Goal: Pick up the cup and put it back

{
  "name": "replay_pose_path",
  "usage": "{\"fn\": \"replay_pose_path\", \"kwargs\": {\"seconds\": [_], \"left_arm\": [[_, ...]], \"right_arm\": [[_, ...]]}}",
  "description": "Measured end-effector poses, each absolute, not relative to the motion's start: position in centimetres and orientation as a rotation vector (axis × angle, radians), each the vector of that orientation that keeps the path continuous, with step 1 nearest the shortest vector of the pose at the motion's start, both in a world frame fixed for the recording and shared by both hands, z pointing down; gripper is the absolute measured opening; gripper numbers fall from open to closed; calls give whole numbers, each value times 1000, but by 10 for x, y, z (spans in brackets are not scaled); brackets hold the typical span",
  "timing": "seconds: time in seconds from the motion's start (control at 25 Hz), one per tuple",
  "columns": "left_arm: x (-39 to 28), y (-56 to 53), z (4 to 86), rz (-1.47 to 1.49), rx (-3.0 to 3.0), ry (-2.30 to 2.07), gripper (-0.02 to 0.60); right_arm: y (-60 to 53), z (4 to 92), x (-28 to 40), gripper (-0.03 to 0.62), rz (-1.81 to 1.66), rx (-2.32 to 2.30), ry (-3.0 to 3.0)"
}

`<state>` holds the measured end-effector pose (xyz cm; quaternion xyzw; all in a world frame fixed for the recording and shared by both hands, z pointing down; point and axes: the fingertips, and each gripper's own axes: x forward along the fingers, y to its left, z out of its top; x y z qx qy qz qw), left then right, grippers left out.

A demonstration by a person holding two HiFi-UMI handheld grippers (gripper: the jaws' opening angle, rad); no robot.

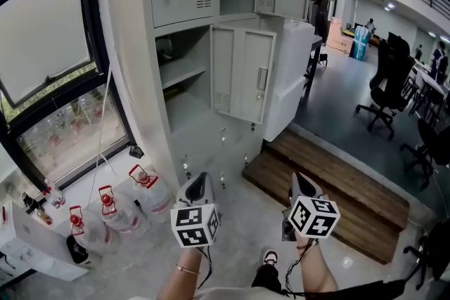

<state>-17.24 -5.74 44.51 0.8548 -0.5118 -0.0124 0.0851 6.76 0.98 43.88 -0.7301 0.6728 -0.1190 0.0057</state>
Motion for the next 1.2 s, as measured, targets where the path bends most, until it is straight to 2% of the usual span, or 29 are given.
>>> {"fn": "replay_pose_path", "kwargs": {"seconds": [0.72,0.96,1.2], "left_arm": [[-30,-262,406,-131,2389,-1839,11],[-15,-317,389,-133,2348,-1895,11],[-32,-357,378,-104,2343,-1951,11]], "right_arm": [[-260,374,230,-8,-174,-2031,2405],[-324,352,245,-8,-113,-1940,2449],[-368,351,230,-8,-140,-1900,2433]]}}
